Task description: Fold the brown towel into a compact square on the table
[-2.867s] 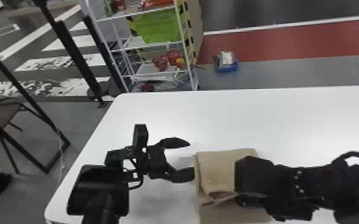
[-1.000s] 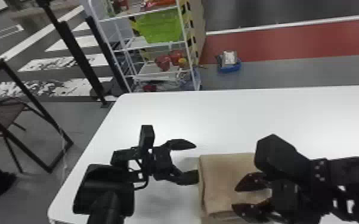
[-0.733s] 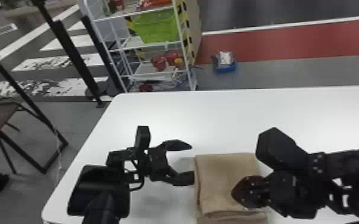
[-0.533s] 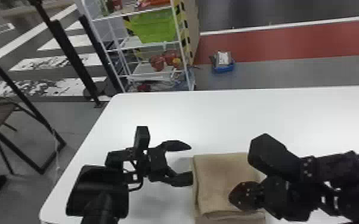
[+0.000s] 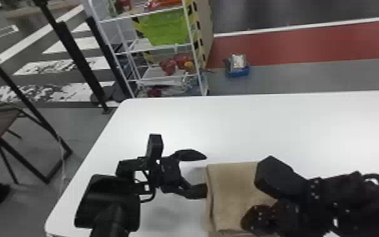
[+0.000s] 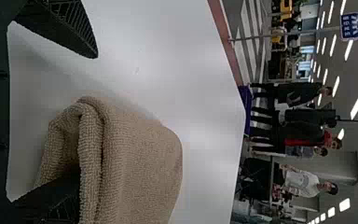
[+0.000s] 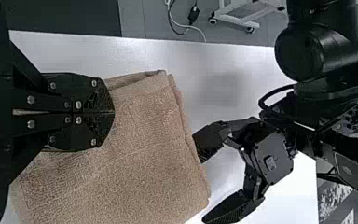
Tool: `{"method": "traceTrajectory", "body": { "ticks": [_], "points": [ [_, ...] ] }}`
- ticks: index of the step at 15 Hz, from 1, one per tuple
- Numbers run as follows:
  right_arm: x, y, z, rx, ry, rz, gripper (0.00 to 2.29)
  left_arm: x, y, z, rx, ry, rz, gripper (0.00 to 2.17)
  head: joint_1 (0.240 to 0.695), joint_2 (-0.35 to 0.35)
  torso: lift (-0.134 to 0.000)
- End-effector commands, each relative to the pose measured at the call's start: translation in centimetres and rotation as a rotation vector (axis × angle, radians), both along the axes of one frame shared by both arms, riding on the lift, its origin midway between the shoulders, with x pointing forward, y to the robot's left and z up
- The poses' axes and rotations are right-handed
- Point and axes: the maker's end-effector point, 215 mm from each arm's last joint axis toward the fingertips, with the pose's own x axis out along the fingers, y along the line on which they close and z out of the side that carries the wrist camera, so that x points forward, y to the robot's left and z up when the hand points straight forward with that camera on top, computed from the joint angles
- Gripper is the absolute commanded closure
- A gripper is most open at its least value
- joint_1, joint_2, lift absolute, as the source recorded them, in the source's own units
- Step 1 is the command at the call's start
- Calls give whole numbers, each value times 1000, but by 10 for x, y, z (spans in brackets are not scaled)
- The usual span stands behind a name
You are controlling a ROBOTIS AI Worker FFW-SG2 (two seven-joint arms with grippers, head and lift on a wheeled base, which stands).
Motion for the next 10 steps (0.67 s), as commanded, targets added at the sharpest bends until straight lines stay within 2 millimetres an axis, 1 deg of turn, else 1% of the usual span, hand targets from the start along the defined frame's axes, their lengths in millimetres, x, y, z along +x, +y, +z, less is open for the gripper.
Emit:
{"method": "traceTrajectory", "body": {
  "ticks": [1,2,3,5,6,7,8,10],
  "points": [
    [-4,-3,-8,-14,11,3,1868,0,0,0,5,-4,-2,43,695,314,-134],
    [-5,-5,-11,-19,16,1,1868,0,0,1,9,-14,-7,43,695,313,-134],
    [-5,-6,-8,-8,16,-2,1868,0,0,1,8,-13,-6,43,695,311,-134],
    [8,-10,22,72,-1,-39,1868,-1,-1,0,10,-10,-9,43,695,309,-134],
    [16,-16,32,87,-17,-59,1868,-1,0,0,11,-11,-10,43,695,304,-134],
    [21,-19,35,93,-24,-67,1868,-1,-1,0,11,-11,-11,43,695,300,-134],
    [24,-22,35,91,-28,-71,1868,-2,-1,-1,11,-9,-13,43,695,294,-134],
    [29,-31,20,60,-26,-77,1868,-3,-3,-1,11,-8,-17,43,695,277,-134]
  ]
}}
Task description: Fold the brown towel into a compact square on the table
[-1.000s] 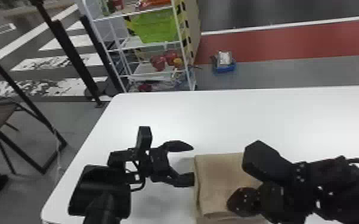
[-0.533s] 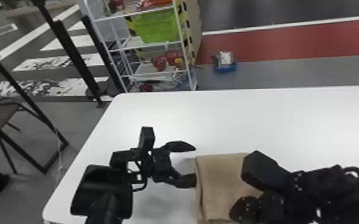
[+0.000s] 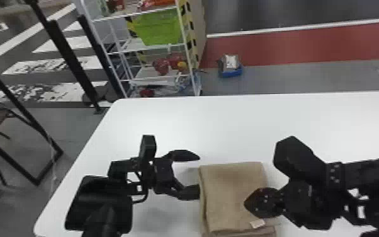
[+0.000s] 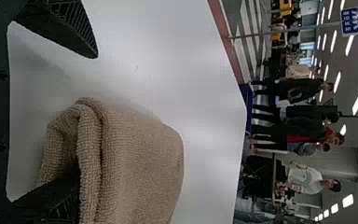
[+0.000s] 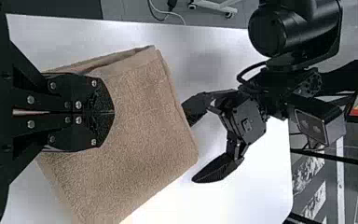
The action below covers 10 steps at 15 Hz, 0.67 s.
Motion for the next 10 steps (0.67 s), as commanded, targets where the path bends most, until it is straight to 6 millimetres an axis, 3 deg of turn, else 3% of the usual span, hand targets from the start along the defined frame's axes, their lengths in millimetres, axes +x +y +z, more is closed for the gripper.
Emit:
{"method": "traceTrajectory", "body": {
  "ticks": [1,5,10],
  "points": [
    [6,-12,-17,-41,3,-3,1868,-1,-1,0,-1,2,-5,43,695,273,-134],
    [6,-26,-40,-101,15,-8,1868,-2,-2,-2,2,5,-8,43,695,242,-134],
    [-4,-35,-41,-115,13,-7,1865,-3,-1,-3,6,8,-7,43,695,230,-134]
  ]
}}
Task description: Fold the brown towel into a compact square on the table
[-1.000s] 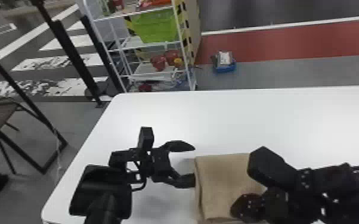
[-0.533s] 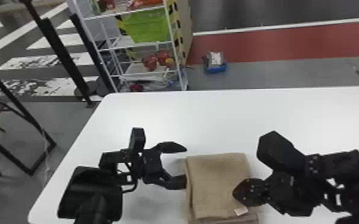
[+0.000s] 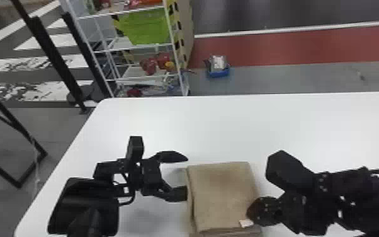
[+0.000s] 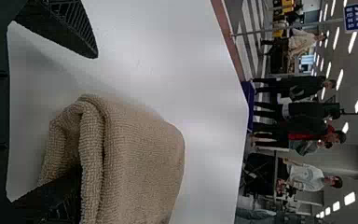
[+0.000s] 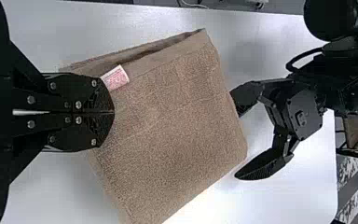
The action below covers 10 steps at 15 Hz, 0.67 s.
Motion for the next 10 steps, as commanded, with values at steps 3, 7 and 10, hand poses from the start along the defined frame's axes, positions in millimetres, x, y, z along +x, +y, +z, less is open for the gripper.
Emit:
{"method": "traceTrajectory", "body": {
  "ticks": [3,7,10],
  "points": [
    [-14,0,-10,-11,23,13,1865,-1,1,-2,9,3,-3,43,695,227,-134],
    [-18,6,-10,-5,27,28,1865,0,1,-1,30,-8,-20,43,695,235,-134],
    [-15,7,-5,4,16,26,1862,-2,2,-8,99,-23,-42,43,695,241,-134]
  ]
}}
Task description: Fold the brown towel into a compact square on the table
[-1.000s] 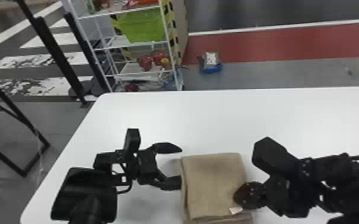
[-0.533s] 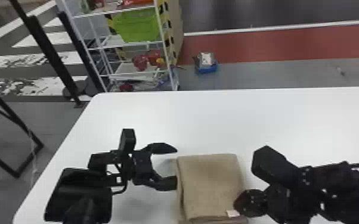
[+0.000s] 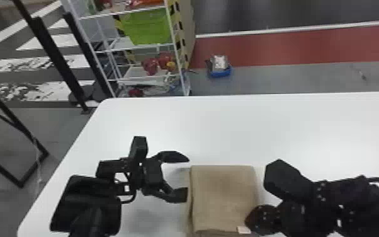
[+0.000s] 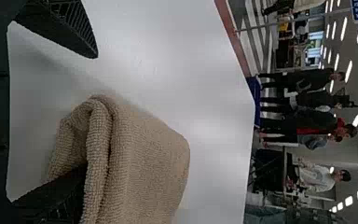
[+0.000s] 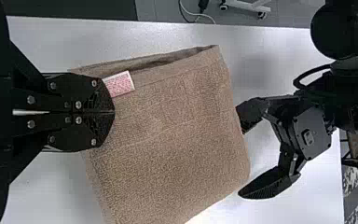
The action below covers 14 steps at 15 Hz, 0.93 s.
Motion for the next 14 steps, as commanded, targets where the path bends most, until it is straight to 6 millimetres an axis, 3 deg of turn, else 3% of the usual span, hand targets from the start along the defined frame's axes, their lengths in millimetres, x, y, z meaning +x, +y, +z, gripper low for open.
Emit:
{"method": "traceTrajectory", "body": {
  "ticks": [1,4,7,11,13,14],
  "points": [
    [1,0,1,1,-1,-1,1862,-1,1,-5,92,-26,-32,43,695,243,-134],
    [1,0,1,1,-1,-1,1862,-9,0,-5,177,-14,-111,43,695,241,-134],
    [0,0,2,2,-3,3,1862,-12,14,4,269,-13,-161,43,695,246,-134],
    [1,0,1,2,-3,4,1862,-5,29,29,303,-66,-137,43,695,266,-134],
    [2,0,3,5,-6,4,1862,9,53,47,299,-111,-57,43,695,278,-134],
    [5,-1,6,13,-10,-5,1862,28,74,64,266,-165,64,43,695,283,-134]
  ]
}}
